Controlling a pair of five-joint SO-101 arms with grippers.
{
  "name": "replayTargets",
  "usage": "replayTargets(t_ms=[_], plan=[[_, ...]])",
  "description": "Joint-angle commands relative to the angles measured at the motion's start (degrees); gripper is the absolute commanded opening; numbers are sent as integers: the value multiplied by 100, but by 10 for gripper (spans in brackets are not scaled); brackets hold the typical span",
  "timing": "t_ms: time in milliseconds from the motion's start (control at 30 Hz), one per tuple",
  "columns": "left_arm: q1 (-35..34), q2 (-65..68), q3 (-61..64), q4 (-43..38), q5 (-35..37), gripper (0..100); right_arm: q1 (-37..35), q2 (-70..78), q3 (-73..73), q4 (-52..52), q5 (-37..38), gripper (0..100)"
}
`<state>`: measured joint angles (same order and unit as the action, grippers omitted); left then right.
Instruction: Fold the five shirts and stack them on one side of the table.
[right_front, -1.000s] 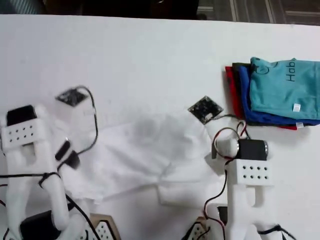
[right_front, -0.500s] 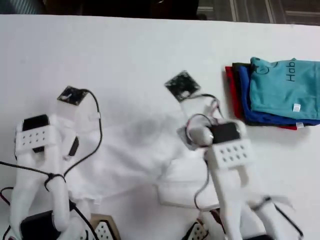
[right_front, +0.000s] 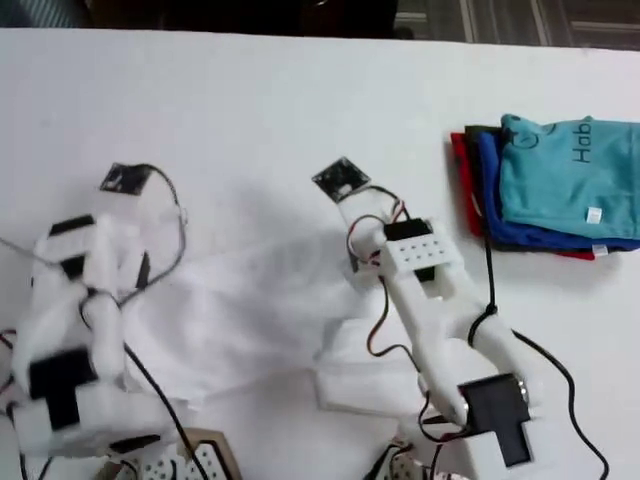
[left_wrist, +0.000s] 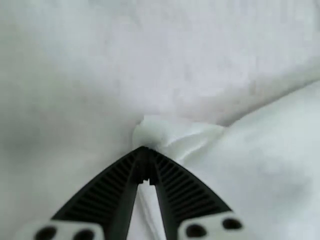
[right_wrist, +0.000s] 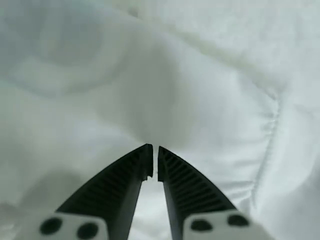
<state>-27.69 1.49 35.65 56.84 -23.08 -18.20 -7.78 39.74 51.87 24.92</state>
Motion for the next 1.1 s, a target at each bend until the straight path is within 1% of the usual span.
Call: replayTargets(t_ms=[0, 167, 300, 400, 600, 733, 833, 967, 1067], plan=[[-141, 510, -743, 193, 105, 26, 163, 4, -211, -171, 18, 22], [-299, 826, -1051, 220, 141, 26, 444, 189, -246, -374, 26, 22], [-369, 923, -1244, 264, 536, 26, 418, 769, -255, -664, 26, 22], [-343, 879, -1411, 607, 563, 26, 418, 1068, -466, -673, 26, 22], [-378, 440, -1921, 1503, 554, 26, 585, 1112, -774, -673, 26, 18], [-281, -79, -1938, 1943, 527, 27, 831, 1156, -879, -673, 26, 18], [-105, -273, -1886, 2198, 527, 27, 822, 1112, -897, -655, 26, 18], [334, -281, -1402, 2119, 545, 27, 716, 954, -1125, -277, -9, 18], [501, -281, -857, 1582, 554, 27, 549, 611, -1248, 57, -26, 18]])
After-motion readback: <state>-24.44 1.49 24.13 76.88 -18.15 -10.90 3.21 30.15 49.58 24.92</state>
